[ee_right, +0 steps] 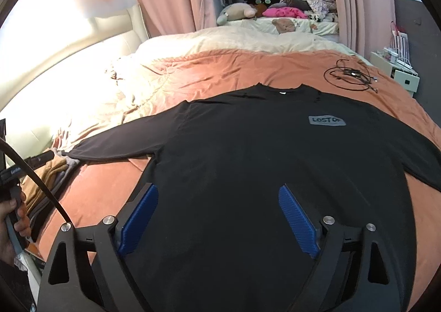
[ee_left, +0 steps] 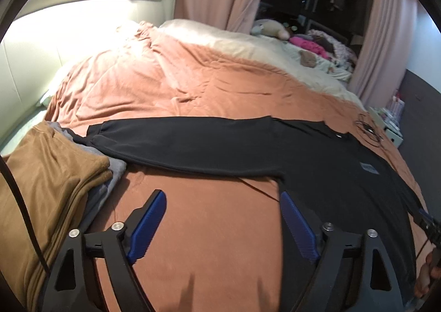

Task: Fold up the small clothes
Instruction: 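Move the left tool to the black shirt's sleeve cuff and grasp it, then lift the sleeve with the left tool, fold it across the shirt front, release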

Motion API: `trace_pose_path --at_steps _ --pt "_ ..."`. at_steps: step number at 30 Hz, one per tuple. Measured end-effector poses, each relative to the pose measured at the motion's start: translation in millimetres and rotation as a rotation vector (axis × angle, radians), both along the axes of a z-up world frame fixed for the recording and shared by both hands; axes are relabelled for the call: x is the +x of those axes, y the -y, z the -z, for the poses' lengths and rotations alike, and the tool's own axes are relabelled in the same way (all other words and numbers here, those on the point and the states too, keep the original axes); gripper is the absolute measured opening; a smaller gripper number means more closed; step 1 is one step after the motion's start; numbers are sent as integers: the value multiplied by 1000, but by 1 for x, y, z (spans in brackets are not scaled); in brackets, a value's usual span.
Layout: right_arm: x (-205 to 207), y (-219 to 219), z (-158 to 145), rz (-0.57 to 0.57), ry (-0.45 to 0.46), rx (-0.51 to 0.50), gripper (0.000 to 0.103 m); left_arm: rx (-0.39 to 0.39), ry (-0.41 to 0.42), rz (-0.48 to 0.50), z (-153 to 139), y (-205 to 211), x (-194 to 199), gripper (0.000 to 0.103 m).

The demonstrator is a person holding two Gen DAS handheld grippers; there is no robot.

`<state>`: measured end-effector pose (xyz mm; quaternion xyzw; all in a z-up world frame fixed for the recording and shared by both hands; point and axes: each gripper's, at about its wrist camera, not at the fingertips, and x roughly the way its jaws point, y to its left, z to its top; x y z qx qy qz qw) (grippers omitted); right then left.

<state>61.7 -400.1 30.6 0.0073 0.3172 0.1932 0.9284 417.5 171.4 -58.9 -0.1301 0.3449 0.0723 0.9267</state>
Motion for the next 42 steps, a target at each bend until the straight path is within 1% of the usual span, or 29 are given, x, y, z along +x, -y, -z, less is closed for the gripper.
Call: trace_pose_path --at_steps 2,4,6,9,13,16,21,26,27,28,29,31,32,33,36,42 --pt "15 -4 3 -6 -14 2 88 -6 -21 -24 7 -11 17 83" --pt "30 -8 6 -16 -29 4 83 -19 -36 -43 13 -20 32 80" --pt "45 -14 8 -26 -48 6 79 -49 -58 -72 22 -32 48 77" --pt "68 -22 13 -44 -87 7 72 -100 -95 -114 38 -49 70 76" --pt "96 -35 18 -58 -113 -18 70 -140 -140 -157 60 -64 92 76" --pt "112 -42 21 -59 -132 -12 68 -146 -158 -180 72 -70 104 76" --pt "133 -54 29 -54 -150 -13 68 -132 -215 -226 94 -76 118 74" --pt "147 -75 32 -84 -150 -18 59 -112 -255 -261 113 -85 129 74" --pt "148 -78 32 -90 -148 -15 58 -127 -265 -272 119 -90 133 68" --pt "150 -82 32 -96 -147 -9 58 -152 -269 -278 123 -94 135 52" --pt "152 -86 34 -98 -153 0 57 -171 -277 -289 127 -99 137 44" --pt "160 -94 39 -111 -184 27 48 -184 -260 -311 124 -105 138 17" --pt "163 -99 41 -119 -199 37 46 -200 -246 -305 119 -107 140 14" --pt "167 -102 44 -126 -211 44 44 -204 -238 -298 115 -107 141 12" --pt "183 -117 53 -146 -255 70 36 -190 -184 -277 91 -102 144 9" --pt "216 -143 72 -164 -342 137 25 -161 -84 -196 35 -84 158 7"
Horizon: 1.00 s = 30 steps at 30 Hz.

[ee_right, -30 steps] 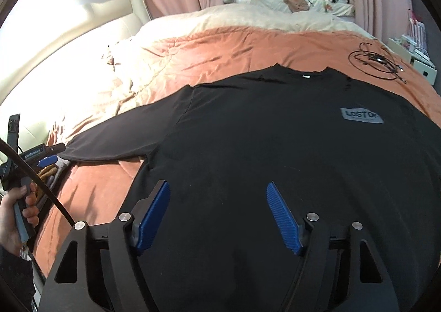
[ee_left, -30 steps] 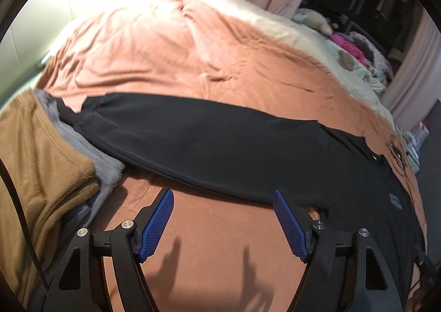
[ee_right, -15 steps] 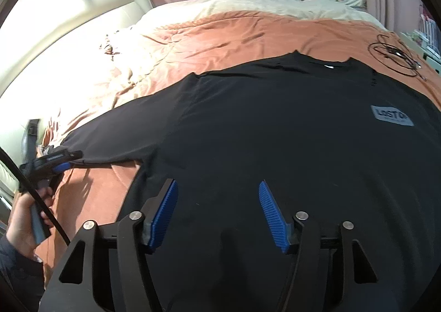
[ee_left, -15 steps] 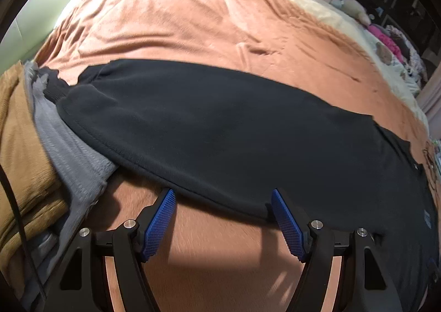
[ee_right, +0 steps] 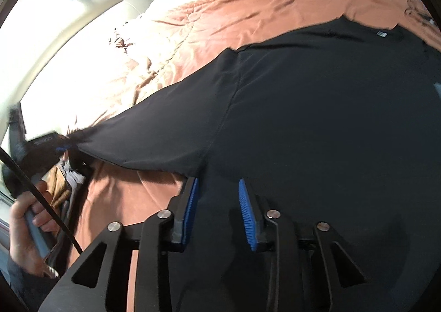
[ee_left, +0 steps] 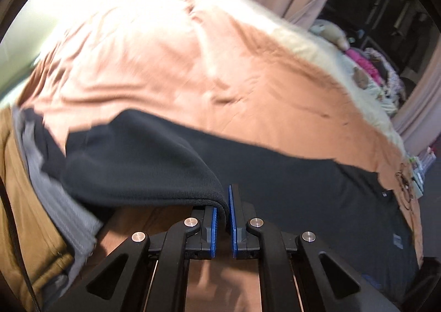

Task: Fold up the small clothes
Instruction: 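Lift the sleeve with the left tool, fold it across the shirt front, release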

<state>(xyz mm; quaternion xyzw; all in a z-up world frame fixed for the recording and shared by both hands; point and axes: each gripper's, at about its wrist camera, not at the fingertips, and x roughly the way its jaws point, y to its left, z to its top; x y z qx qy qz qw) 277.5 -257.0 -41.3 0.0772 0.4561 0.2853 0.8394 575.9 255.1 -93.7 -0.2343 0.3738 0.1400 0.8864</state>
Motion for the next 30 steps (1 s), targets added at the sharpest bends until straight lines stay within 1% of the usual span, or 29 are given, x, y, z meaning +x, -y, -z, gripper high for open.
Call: trace_pose_path --at_steps 5,10,12,13,15,20,21,23,25,26,30 --pt "25 -14 23 10 -81 70 18 11 78 78 -42 20 10 6" --pt "42 -24 44 16 -135 107 17 18 126 155 -68 41 21 6" --pt "46 -29 47 9 -125 112 17 16 138 191 -77 53 24 6" --pt "49 -31 47 12 -124 96 17 15 143 205 -80 57 25 6" --pt "54 -30 48 23 -150 108 17 11 159 237 -87 69 29 6" --pt "55 2 37 59 -150 103 18 11 192 322 -102 105 34 6" --pt "53 10 33 63 -140 103 20 9 198 346 -105 116 36 6" --pt "50 31 24 85 -107 90 31 6 205 382 -109 132 39 6" --pt "45 51 15 105 -77 92 56 9 211 434 -112 155 45 6" --pt "43 59 11 119 -61 91 59 9 211 449 -112 161 46 6" --pt "37 94 1 168 -27 69 59 -6 210 526 -106 199 55 6"
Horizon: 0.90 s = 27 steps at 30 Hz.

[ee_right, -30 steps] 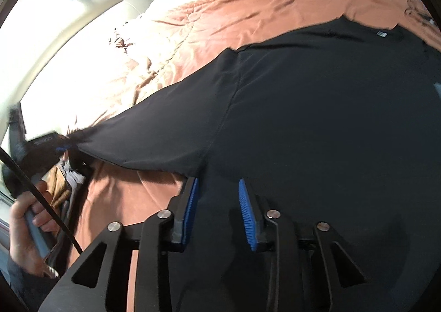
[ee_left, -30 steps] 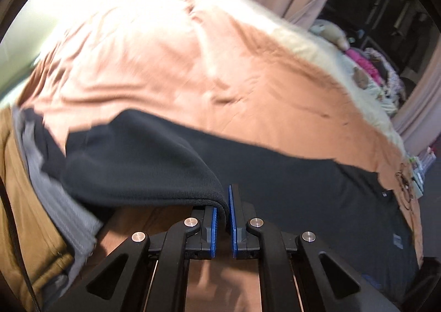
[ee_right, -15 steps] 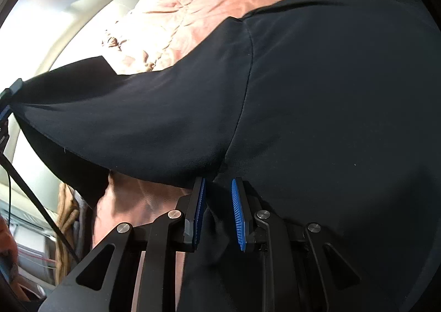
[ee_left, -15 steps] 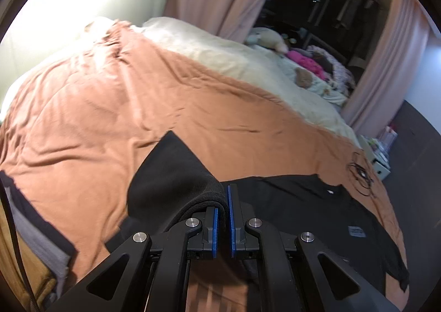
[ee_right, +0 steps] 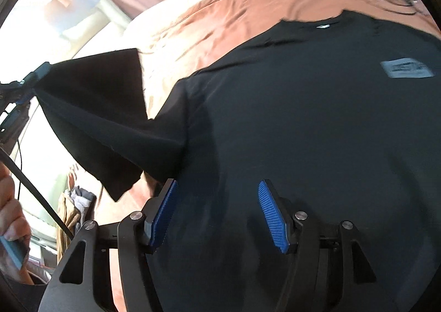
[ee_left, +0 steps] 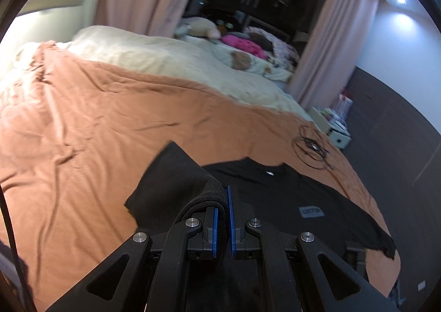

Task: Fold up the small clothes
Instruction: 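Lift the sleeve with the left tool, fold it across the shirt front, release, then move the right tool to the other sleeve and grasp it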

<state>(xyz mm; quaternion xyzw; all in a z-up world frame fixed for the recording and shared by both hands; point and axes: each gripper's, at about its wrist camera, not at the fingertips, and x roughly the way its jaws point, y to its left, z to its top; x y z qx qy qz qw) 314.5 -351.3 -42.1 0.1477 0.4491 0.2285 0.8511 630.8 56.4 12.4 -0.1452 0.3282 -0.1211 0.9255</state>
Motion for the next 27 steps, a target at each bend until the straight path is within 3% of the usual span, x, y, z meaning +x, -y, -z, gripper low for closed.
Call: trace_pose_path --at_steps 9,11,12,13,15,16,18,21,27 --pt "-8 47 -10 90 29 -79 59 -42 -62 137 27 72 15 6" --pt "-7 52 -10 104 29 -91 59 -33 -97 165 35 87 15 11" --pt "-7 54 -8 109 29 -99 59 -31 -119 180 39 91 15 27" --pt "-12 67 -18 111 30 -101 59 -37 -140 202 44 95 15 52" --pt "-14 71 -23 119 34 -115 59 -44 -161 246 50 101 8 79" --pt "-18 77 -28 120 38 -116 59 -31 -159 254 50 101 4 86" --pt "-21 75 -31 118 46 -120 59 1 -155 261 48 99 -8 86" --pt "-27 64 -39 109 62 -135 59 -13 -168 266 45 84 -20 86" --pt "-32 25 -52 22 116 -142 59 70 -166 117 41 31 -42 86"
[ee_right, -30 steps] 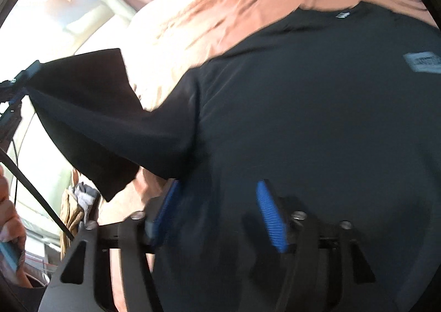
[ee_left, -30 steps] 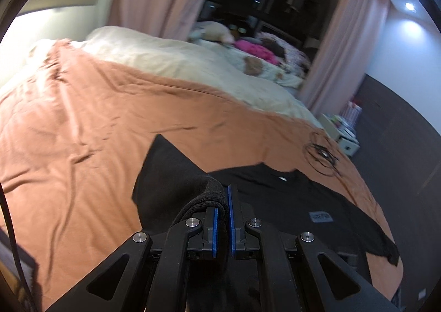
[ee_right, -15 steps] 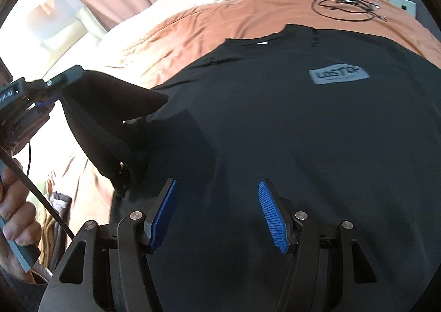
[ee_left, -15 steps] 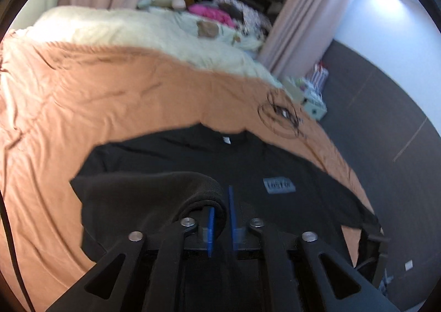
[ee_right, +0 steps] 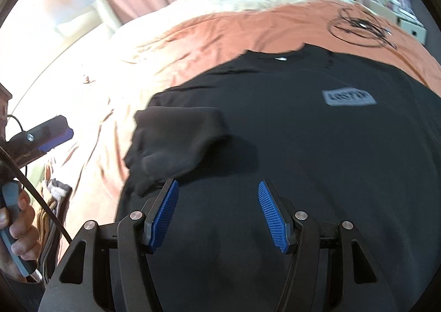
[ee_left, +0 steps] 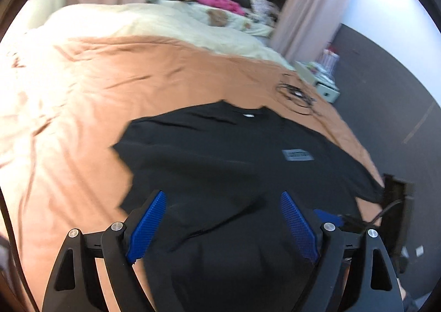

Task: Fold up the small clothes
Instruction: 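Move the right tool to the other sleeve and grasp it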

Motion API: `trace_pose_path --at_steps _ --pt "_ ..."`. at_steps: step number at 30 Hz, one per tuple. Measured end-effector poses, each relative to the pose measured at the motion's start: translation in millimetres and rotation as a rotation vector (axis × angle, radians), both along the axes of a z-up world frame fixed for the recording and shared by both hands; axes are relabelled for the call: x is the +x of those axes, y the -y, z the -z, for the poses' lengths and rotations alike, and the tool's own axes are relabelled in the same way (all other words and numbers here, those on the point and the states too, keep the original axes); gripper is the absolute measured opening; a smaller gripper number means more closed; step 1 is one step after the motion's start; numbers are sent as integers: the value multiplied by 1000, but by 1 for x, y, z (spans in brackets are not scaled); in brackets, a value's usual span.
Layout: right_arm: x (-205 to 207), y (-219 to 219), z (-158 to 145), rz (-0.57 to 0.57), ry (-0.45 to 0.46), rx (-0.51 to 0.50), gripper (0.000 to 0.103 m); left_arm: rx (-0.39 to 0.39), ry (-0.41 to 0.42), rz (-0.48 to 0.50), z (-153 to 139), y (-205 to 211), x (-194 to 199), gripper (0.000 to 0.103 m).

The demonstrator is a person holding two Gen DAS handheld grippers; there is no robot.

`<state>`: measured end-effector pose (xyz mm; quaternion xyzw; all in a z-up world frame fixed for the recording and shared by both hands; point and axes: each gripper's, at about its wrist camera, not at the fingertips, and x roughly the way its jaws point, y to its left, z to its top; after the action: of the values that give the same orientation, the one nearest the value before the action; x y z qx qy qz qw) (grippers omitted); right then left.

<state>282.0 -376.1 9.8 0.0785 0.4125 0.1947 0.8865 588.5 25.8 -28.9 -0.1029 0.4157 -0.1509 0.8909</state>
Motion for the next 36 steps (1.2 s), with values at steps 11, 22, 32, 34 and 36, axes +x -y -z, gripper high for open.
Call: trace_pose_path --at_steps 11,22,32,34,36 --pt "26 -88 29 -196 -19 -45 50 69 -116 -171 38 -84 -19 59" --pt "83 -174 77 -324 -104 -101 47 78 -170 -220 67 -126 -27 56" --pt "99 -209 105 -305 -101 -254 35 62 -188 -226 81 -137 -21 56" --pt "94 -210 100 -300 -91 -286 20 60 -191 -229 82 -138 -22 56" --pt "93 -208 94 -306 -101 -265 10 58 -192 -230 83 -138 -22 56"
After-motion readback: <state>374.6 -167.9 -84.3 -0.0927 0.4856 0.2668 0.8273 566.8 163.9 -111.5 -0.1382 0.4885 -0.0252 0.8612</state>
